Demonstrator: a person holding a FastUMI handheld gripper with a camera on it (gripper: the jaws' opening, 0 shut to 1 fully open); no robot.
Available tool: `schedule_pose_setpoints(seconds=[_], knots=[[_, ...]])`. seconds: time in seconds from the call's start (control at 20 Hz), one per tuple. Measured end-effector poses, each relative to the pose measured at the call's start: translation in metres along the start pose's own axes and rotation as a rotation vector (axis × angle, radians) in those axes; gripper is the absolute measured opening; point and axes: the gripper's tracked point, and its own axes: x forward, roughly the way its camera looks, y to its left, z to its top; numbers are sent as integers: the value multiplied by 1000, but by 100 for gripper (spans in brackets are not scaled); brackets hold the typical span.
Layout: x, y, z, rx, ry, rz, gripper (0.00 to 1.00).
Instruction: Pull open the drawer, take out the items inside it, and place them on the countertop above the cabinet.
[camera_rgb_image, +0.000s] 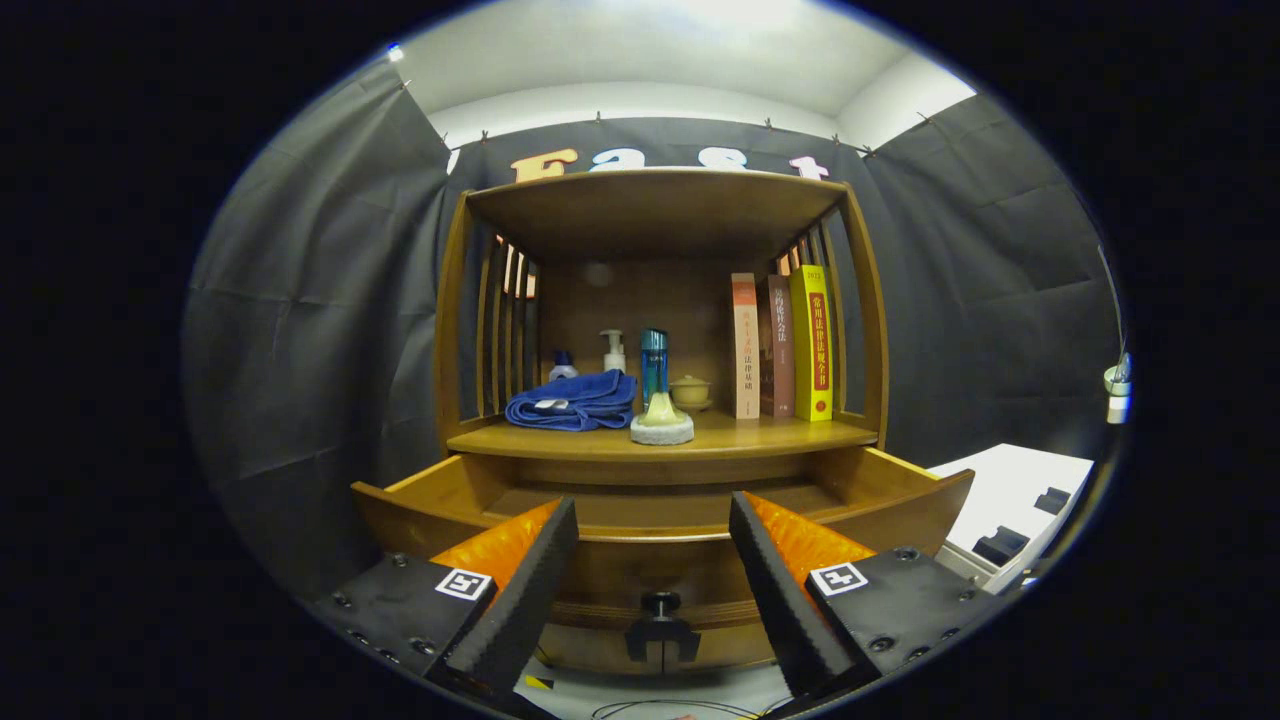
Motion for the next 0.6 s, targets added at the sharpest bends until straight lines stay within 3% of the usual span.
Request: schedule_pose_setpoints(seconds=[0.25, 0.6], knots=[[5, -3, -44, 28, 66, -32, 100], [10, -3, -59, 42, 89, -42, 100]])
